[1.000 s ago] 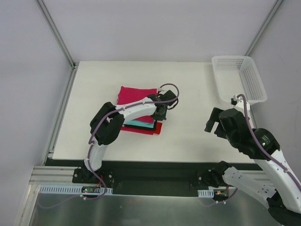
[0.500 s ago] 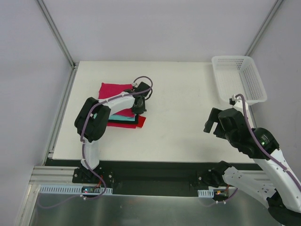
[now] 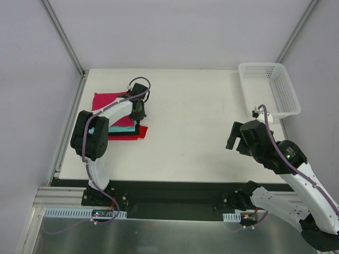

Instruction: Fold and stack the t-shirts

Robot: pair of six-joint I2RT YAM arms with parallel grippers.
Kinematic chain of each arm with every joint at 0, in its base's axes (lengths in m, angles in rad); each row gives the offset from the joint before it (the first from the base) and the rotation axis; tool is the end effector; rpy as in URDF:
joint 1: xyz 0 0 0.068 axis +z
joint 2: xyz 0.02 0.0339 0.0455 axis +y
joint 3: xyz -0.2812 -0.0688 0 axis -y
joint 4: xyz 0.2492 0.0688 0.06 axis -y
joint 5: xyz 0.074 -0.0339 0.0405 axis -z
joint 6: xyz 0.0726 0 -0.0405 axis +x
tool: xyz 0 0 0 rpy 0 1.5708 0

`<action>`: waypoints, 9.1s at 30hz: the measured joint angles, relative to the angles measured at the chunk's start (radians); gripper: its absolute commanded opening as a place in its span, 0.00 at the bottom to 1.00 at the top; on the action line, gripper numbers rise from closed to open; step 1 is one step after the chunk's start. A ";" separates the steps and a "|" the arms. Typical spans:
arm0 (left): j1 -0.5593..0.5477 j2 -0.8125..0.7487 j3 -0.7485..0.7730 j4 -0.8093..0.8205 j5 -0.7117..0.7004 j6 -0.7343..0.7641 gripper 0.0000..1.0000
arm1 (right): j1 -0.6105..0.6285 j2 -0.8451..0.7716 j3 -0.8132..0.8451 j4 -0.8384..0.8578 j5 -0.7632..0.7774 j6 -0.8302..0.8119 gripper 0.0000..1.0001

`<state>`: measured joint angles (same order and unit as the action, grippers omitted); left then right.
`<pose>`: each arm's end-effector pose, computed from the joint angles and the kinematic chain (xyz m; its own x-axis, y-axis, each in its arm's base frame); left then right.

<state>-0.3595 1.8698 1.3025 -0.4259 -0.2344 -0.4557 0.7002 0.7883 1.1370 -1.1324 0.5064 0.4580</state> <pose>0.4030 -0.1335 0.1778 -0.8025 -0.1557 -0.5759 -0.1445 0.9873 -0.0656 0.1243 0.0587 0.3574 -0.6172 -0.0144 -0.7867 -0.0311 0.9995 0.0061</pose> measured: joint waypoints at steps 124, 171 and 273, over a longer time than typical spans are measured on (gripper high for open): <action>0.031 0.403 0.698 -0.022 0.246 0.047 0.00 | 0.000 -0.039 -0.003 0.087 -0.208 -0.099 0.96; 0.342 0.532 0.834 -0.074 0.267 0.105 0.00 | 0.000 -0.017 0.088 0.006 -0.192 -0.095 0.96; 0.690 0.153 0.512 -0.201 0.275 0.030 0.00 | 0.000 -0.056 -0.021 0.097 -0.314 -0.077 0.96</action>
<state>0.3305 2.0224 1.8145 -0.6270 0.0410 -0.4259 0.7002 0.7326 1.1156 -1.0359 0.1925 0.3809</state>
